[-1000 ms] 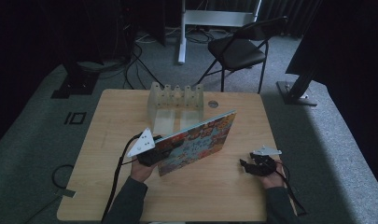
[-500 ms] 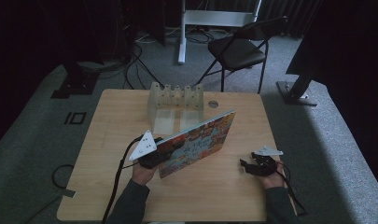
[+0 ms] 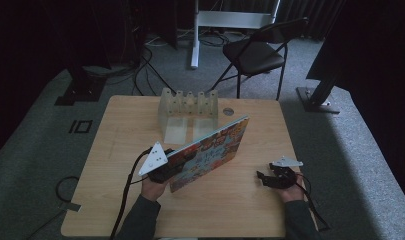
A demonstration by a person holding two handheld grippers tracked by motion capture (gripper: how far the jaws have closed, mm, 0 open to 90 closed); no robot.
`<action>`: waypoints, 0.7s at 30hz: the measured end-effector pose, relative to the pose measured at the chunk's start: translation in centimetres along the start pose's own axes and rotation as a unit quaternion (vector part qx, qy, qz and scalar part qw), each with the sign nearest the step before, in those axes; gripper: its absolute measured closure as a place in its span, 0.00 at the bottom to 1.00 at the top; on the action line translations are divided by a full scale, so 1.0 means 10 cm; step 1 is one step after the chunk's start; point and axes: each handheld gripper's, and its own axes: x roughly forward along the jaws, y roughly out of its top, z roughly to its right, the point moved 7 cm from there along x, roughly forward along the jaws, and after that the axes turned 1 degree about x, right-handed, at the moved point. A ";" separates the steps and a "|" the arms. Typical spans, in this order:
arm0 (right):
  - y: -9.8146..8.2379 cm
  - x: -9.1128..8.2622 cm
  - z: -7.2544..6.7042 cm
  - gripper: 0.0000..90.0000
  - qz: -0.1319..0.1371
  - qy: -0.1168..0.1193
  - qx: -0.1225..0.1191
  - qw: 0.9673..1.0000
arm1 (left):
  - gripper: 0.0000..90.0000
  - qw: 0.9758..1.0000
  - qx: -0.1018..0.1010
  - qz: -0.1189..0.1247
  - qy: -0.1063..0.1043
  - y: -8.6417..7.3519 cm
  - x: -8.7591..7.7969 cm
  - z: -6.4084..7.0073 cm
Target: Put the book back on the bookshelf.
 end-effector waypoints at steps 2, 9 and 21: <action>0.00 0.00 0.00 0.34 0.000 0.001 0.000 1.000 | 0.90 1.000 -0.001 0.000 0.002 0.00 -0.02 0.00; 0.00 0.00 0.00 0.33 -0.001 0.002 -0.001 1.000 | 0.90 1.000 0.002 -0.001 0.007 -0.01 -0.07 0.00; 0.00 0.00 -0.01 0.33 -0.001 0.002 -0.002 1.000 | 0.90 1.000 0.003 -0.002 0.015 -0.01 -0.14 0.00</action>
